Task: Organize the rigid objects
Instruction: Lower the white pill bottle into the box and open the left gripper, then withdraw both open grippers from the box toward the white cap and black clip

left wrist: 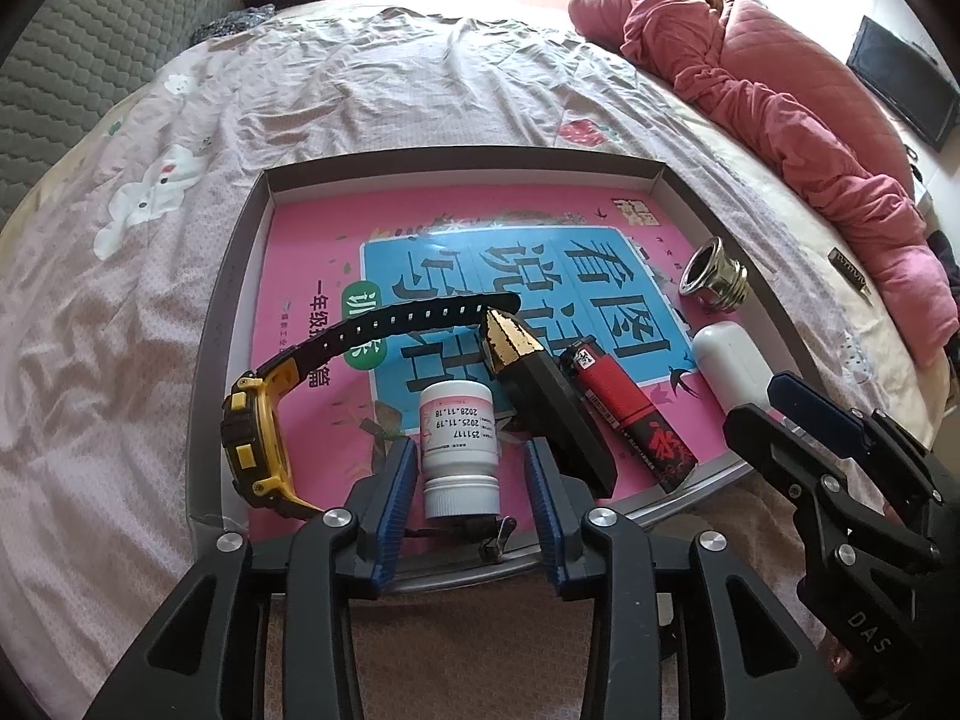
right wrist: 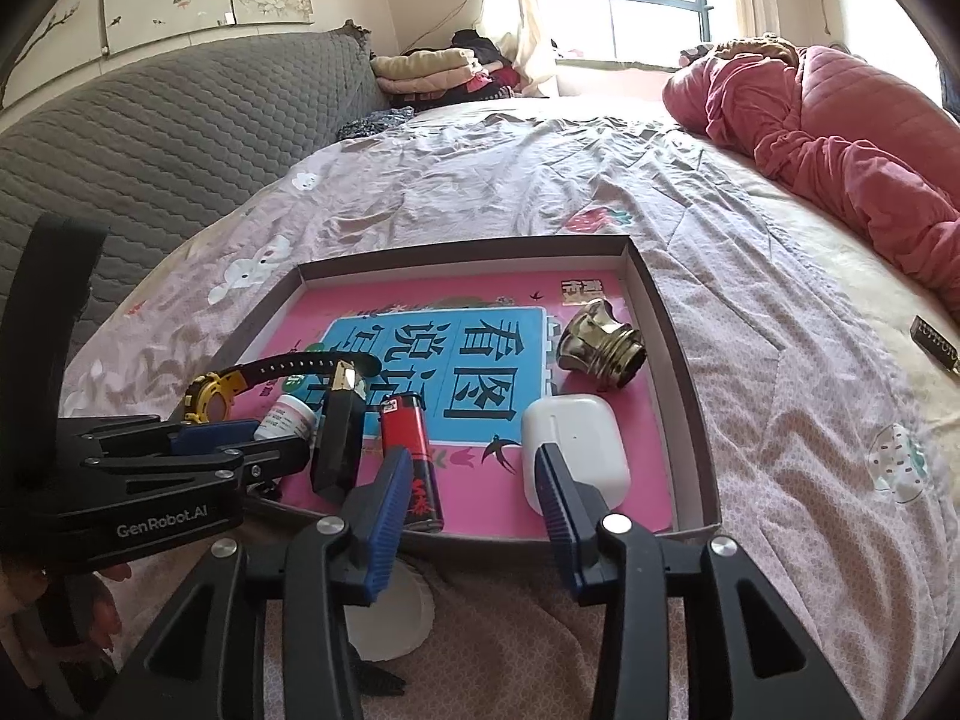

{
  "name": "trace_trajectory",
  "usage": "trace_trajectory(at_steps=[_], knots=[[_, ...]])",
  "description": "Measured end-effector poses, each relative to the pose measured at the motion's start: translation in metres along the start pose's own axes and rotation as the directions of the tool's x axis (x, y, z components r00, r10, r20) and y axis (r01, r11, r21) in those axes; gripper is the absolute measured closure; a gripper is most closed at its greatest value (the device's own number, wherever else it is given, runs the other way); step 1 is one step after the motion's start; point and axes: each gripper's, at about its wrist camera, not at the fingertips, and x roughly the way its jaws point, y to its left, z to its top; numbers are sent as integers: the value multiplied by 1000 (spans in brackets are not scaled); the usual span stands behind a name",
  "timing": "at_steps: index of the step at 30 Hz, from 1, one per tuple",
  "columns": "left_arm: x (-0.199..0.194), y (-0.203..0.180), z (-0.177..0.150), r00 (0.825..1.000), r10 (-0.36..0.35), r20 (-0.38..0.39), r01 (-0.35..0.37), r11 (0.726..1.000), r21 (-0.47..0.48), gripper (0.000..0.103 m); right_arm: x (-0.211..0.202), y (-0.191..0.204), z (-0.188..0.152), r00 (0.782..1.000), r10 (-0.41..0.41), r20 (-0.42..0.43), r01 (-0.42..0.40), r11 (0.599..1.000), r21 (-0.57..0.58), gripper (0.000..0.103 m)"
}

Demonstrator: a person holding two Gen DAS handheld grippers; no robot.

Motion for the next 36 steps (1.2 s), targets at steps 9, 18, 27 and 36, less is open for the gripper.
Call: trace_trajectory(at_steps=[9,18,27,36], knots=[[-4,-1,0,1000,-9,10,9,1000,-5,54,0,0,0,1000,-6,3,6,1000,0,60],[-11,-2,4,1000,10,24,-10,1000,-1,43,1,2,3,1000,-19,7,19,1000,-15,57],[-26,3,5,996,44,77,-43,999,-19,33,-4,0,7,999,-38,18,38,999,-15,51],[-46,8,3,989,46,143,-38,998,-55,28,-13,0,9,998,-52,36,53,998,-24,45]])
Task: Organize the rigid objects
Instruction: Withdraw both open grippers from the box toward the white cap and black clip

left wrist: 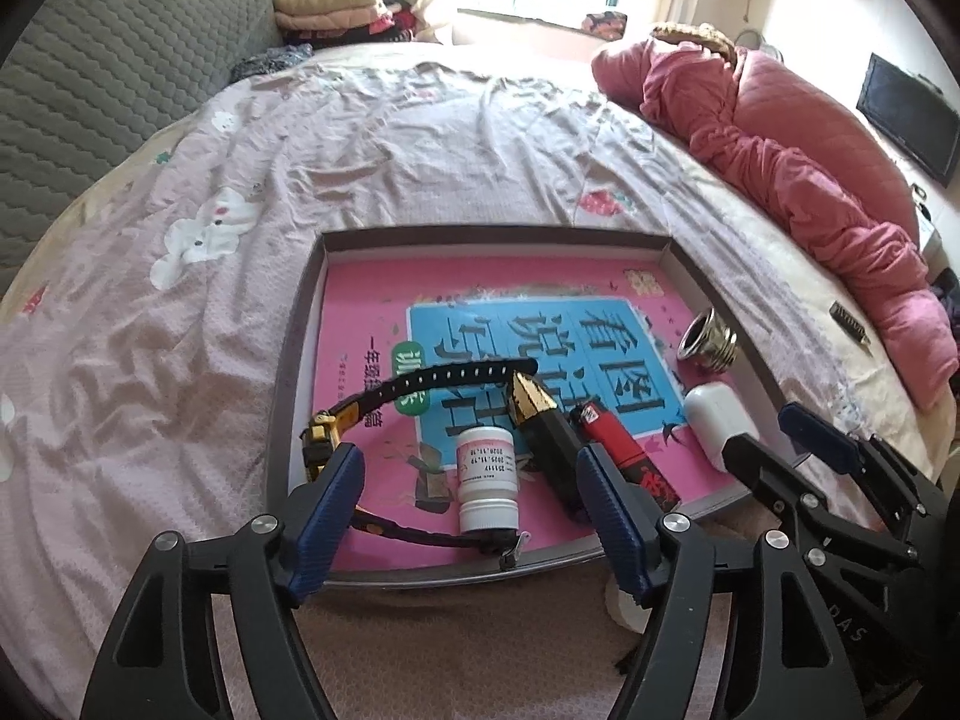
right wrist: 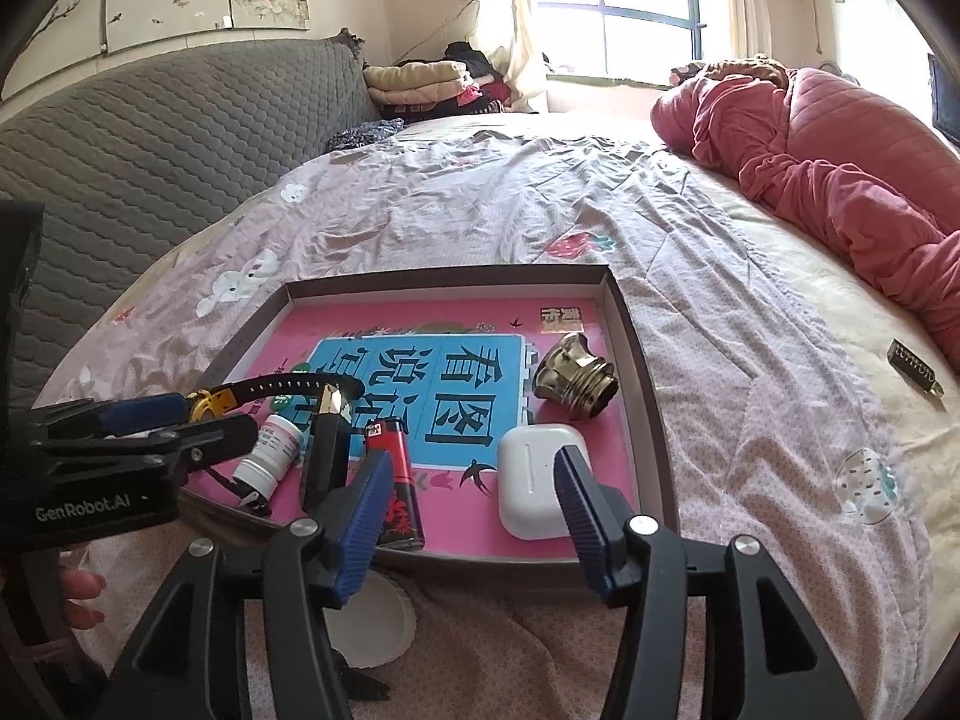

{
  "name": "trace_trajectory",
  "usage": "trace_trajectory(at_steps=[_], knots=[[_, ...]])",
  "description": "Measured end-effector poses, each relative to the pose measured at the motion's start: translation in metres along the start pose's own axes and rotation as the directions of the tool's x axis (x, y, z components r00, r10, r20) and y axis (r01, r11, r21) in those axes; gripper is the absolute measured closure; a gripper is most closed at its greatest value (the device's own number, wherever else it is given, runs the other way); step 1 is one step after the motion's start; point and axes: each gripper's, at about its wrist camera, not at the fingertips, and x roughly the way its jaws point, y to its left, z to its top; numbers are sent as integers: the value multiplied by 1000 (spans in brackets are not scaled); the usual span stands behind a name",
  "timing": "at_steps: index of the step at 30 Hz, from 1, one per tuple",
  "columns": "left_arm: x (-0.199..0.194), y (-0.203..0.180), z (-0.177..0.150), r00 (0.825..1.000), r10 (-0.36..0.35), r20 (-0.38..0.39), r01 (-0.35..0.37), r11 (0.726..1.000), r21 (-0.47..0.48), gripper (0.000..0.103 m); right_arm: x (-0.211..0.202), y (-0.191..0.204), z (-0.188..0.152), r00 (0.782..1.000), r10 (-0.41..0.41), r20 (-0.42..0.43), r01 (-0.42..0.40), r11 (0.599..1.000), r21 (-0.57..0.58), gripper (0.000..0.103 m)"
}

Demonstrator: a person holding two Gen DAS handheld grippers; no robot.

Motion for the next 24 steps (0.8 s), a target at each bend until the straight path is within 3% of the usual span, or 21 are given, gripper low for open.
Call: trace_trajectory(at_steps=[7,13,24], knots=[[-19,4,-2,998,-33,51,35,998,-46,27,-11,0,0,1000,-15,28,15,1000,-2,41],[-33,5,-8,997,0,74,5,997,-74,27,-26,3,-4,998,-24,53,24,1000,-16,40],[-53,-4,-30,995,8,96,-3,999,-44,27,-51,14,-32,999,-5,46,5,1000,-10,38]])
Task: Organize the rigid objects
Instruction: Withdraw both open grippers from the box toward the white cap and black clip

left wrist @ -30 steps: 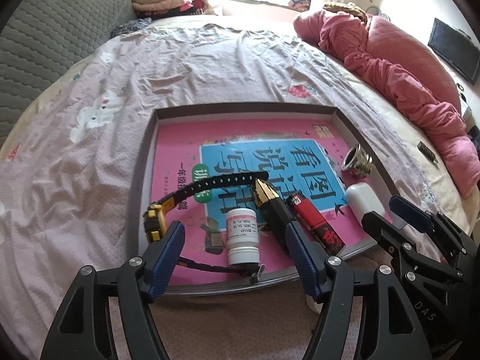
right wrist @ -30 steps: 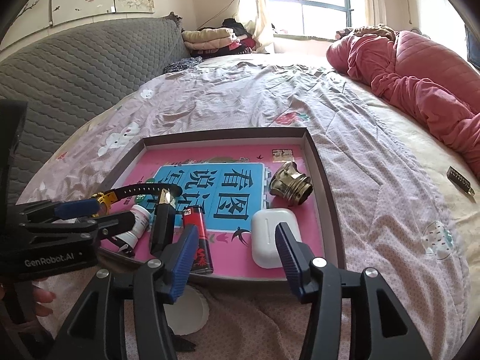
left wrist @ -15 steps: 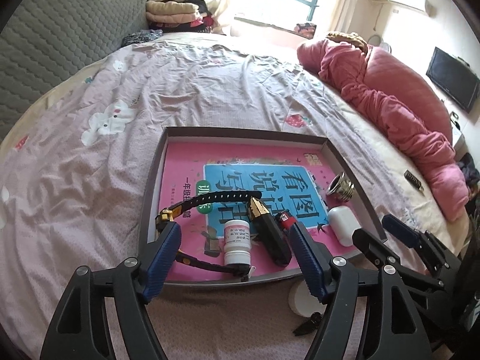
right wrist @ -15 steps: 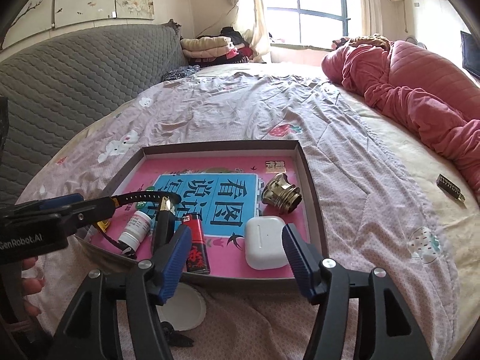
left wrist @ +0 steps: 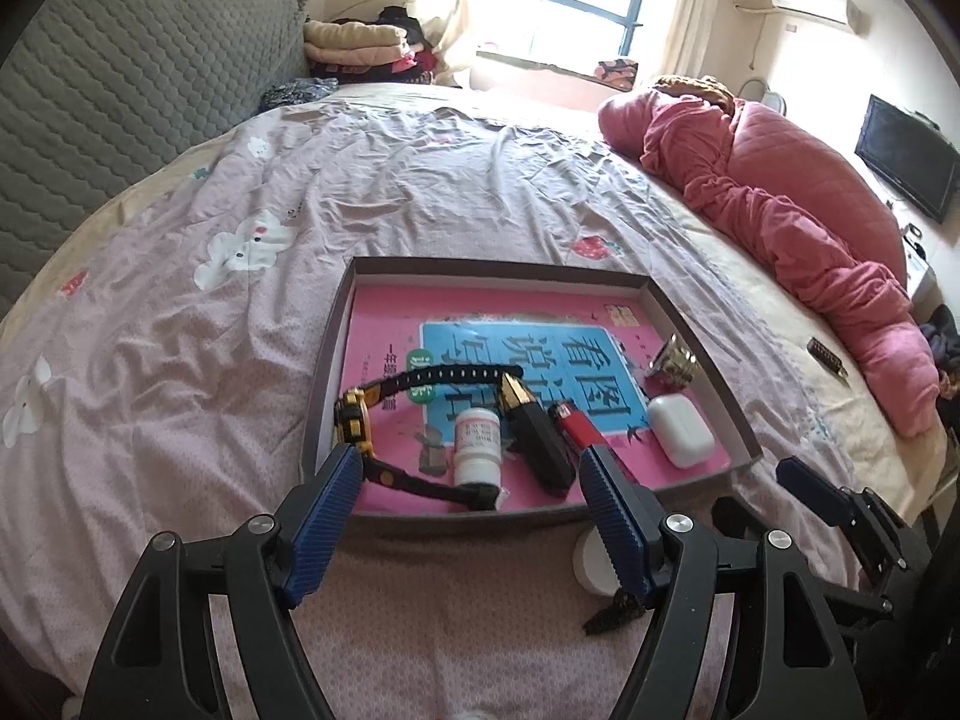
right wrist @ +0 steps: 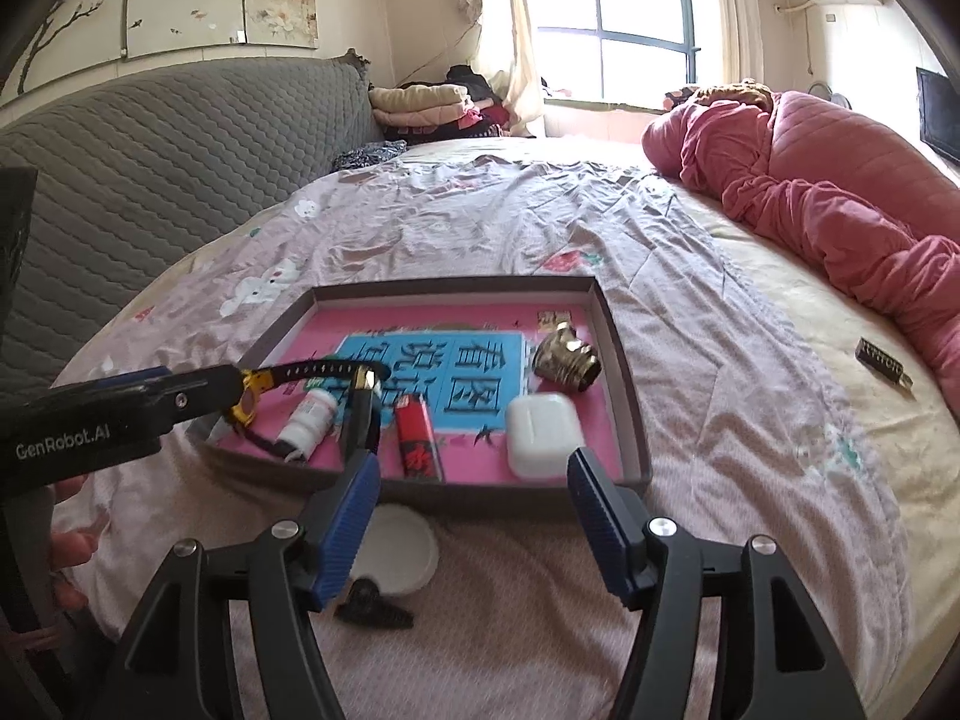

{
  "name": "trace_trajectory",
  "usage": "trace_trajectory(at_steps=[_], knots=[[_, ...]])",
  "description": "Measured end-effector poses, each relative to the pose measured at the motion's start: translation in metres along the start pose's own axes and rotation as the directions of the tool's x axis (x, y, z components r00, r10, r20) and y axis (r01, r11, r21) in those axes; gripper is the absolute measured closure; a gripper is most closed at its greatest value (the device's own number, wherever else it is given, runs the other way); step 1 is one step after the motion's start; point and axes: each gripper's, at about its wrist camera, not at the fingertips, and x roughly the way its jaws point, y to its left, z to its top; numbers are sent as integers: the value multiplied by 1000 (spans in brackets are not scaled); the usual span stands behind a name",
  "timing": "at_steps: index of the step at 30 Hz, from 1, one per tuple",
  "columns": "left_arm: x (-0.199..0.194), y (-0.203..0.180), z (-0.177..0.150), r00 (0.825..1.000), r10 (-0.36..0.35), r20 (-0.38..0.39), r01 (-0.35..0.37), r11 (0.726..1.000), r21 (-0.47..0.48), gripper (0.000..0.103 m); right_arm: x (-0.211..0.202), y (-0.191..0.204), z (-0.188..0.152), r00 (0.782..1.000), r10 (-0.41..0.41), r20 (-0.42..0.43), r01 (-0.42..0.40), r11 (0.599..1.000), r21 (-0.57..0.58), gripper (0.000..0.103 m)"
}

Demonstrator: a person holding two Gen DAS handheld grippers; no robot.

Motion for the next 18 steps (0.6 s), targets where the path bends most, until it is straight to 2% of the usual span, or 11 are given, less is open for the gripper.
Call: trace_trajectory(at_steps=[18], knots=[[-10,-4,-43,997,21,-78,-19,999,28,27,-24,14,-37,999,-4,-34,4,1000,3,38]])
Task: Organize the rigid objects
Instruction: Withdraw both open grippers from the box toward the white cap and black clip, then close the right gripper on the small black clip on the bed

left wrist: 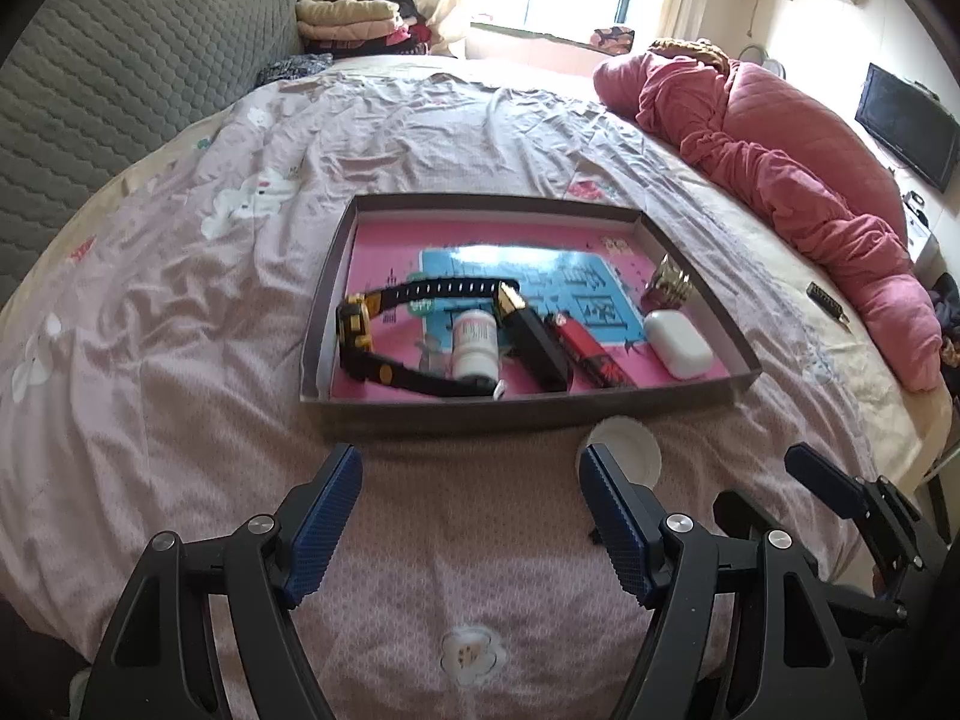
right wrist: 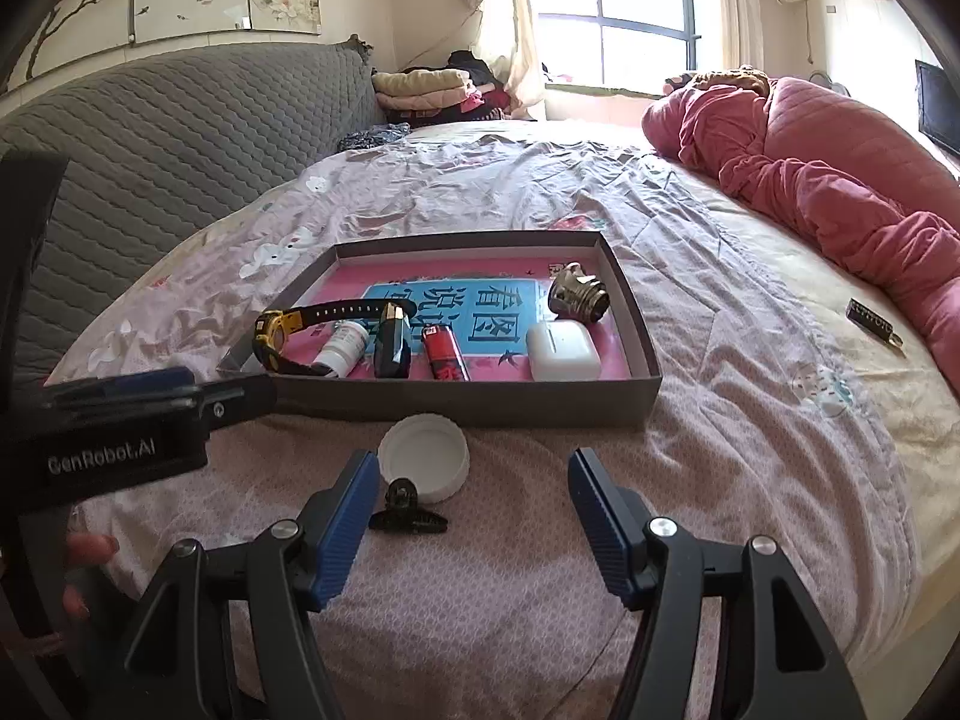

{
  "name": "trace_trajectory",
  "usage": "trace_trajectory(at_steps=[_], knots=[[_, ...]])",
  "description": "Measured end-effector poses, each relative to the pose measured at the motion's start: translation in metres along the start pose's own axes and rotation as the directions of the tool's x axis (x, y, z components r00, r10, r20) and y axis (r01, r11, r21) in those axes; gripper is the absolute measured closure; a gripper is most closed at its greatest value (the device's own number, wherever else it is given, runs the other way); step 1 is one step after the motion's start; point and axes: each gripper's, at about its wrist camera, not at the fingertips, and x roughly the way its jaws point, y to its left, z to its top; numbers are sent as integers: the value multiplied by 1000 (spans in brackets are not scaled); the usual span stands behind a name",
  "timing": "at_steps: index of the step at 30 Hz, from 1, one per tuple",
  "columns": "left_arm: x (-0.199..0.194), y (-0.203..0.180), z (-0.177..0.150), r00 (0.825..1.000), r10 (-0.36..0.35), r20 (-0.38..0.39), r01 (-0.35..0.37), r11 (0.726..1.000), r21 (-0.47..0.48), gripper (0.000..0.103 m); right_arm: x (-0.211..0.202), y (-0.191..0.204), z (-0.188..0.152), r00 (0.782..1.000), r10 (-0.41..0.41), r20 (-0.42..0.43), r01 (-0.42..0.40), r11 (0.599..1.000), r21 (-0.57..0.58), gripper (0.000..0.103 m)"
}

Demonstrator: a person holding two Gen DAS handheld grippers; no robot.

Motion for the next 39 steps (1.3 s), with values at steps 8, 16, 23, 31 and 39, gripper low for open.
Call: trace_trajectory(at_steps=[8,16,23,31,39], knots=[[2,1,-17,999,-2,-38,2,1000,5,27,-1,7,-9,1000,-20,-16,19,1000,-21,38],[10,9,-26,998,1,-67,-2,1000,-11,27,10,8,-15,998,-12,-55,12,1000,5,38],[16,13,-30,996,-3,-85,2,1000,-17,27,31,18,-19,996,-4,-87,6,1000,20,38],[22,12,-34,994,-22,-109,20,1000,-16,27,56,25,-21,994,-11,-113,14,999,28,38],[25,13,-35,993,-30,-115,28,999,-16,27,70,23,-22,992,-29,-125,33,999,33,38]])
